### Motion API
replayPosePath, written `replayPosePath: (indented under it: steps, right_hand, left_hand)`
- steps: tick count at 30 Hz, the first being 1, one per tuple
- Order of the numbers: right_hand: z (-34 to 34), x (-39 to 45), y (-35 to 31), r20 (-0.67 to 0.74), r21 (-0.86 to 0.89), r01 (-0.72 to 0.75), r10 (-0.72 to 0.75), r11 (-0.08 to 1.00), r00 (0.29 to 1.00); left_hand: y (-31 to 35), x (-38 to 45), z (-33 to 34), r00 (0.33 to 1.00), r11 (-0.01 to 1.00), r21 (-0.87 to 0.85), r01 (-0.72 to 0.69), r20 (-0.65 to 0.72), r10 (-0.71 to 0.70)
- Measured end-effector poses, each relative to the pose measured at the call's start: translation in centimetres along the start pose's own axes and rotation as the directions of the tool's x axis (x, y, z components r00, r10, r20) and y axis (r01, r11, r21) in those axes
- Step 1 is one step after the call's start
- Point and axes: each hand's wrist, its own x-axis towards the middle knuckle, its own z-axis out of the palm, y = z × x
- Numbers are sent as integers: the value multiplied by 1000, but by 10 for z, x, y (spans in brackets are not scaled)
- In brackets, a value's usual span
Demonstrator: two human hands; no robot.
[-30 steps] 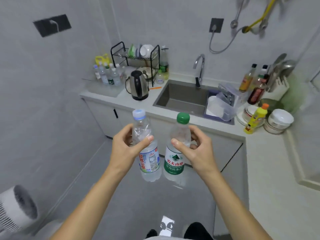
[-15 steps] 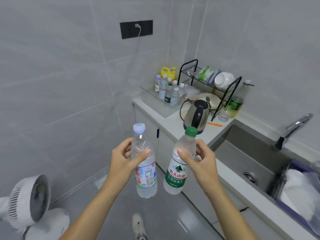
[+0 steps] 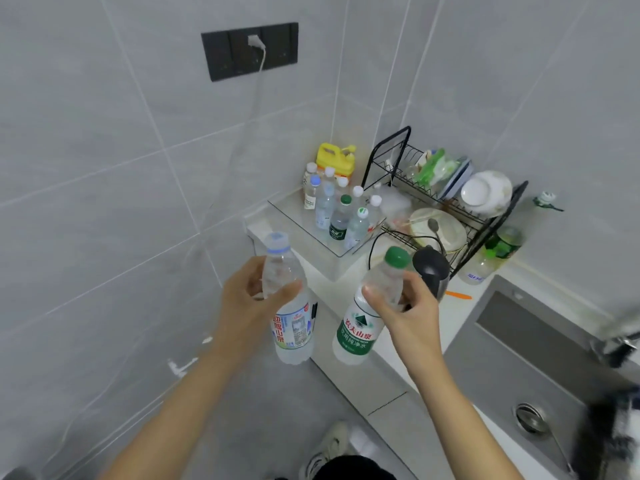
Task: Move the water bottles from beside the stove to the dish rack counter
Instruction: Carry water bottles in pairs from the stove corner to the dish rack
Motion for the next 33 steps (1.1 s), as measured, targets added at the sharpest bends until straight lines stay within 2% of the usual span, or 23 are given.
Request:
replayPosePath:
  steps: [8, 14, 19, 25, 30, 33]
  right_hand:
    - [47, 151, 15, -79, -56, -2, -2, 998, 997]
    - [68, 230, 28, -171, -123, -28, 7, 992, 985]
    - [90, 269, 50, -297, -268, -122, 39, 956, 954]
    - [121, 286, 74, -416, -344, -251, 92, 905, 905]
    - [152, 285, 100, -467, -426, -382, 163, 820, 869]
    - [167, 278, 115, -471, -487, -399, 152, 777, 869]
  left_hand:
    - [-3, 142, 30, 999, 997, 75, -23, -38, 25]
    - [-15, 239, 54, 1000, 989, 150, -6, -23, 10]
    - [-47, 312, 78, 993, 976, 219, 2, 114, -27]
    - [-93, 379, 87, 958, 972, 230, -52, 287, -17]
    - [-131, 404, 87, 880, 945, 323, -52, 463, -110]
    - [-148, 404, 92, 819, 918, 388, -83, 552, -159]
